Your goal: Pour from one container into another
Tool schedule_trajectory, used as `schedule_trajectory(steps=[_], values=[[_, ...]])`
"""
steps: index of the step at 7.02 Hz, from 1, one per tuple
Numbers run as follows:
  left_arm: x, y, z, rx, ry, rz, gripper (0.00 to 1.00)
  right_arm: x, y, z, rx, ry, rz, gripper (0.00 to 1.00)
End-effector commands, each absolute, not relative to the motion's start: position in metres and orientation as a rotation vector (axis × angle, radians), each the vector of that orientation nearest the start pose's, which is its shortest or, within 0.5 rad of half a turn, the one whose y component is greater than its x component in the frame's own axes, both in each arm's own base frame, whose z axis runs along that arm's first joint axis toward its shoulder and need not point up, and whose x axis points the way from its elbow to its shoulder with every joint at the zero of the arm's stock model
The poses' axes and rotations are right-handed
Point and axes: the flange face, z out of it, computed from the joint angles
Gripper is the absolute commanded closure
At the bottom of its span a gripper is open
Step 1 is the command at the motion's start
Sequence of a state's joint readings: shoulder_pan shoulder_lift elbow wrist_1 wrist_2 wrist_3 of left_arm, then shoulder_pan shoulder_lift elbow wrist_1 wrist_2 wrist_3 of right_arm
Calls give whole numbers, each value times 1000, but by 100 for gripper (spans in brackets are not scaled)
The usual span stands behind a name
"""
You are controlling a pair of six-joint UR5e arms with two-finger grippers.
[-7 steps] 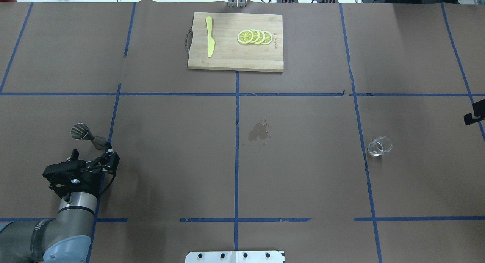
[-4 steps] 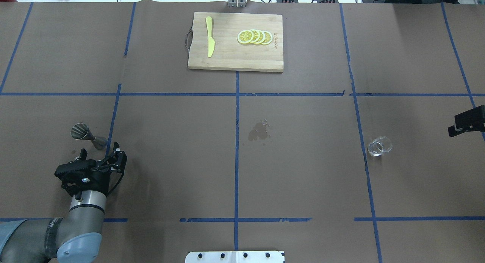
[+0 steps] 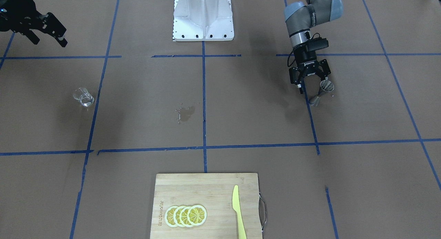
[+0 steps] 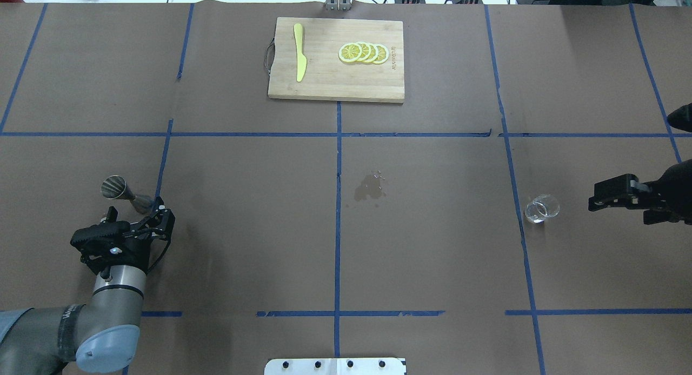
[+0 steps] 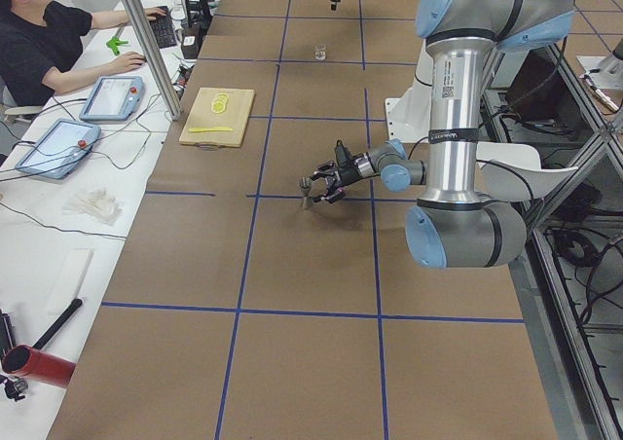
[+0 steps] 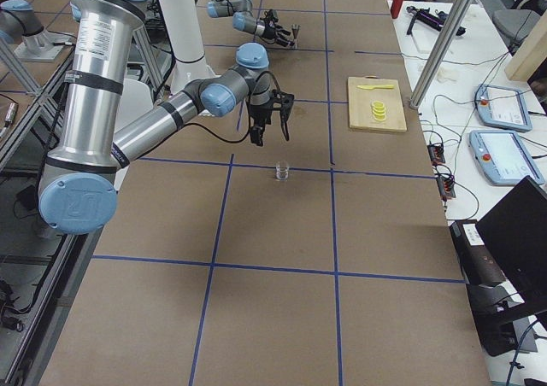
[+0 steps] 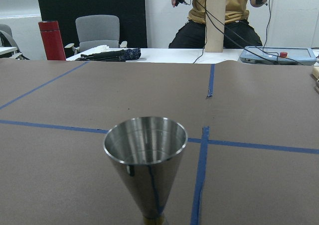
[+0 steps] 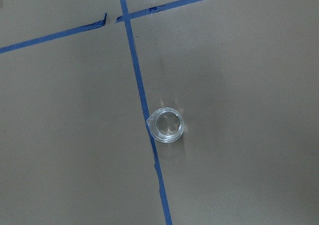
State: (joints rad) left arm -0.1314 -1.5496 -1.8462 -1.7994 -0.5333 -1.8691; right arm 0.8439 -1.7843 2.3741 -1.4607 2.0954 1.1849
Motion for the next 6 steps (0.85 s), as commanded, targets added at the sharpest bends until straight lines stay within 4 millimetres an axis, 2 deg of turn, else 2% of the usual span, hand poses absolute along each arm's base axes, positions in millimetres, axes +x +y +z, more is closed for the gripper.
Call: schedule_trajectory(steps=[1,2,4,6], values=[[446,-287,491,998,519,-646,0,-195,-315,369,13,-852,253,0],[442,-294,491,1002,511,-657,0,-193,-309,374,28,-867,258,0],[438,-301,496,1009,497,-667,1,-206,-302,376,28,-853,257,0],[438,-305,500,1010,487,-669,8,-216,-297,376,33,-842,260,0]])
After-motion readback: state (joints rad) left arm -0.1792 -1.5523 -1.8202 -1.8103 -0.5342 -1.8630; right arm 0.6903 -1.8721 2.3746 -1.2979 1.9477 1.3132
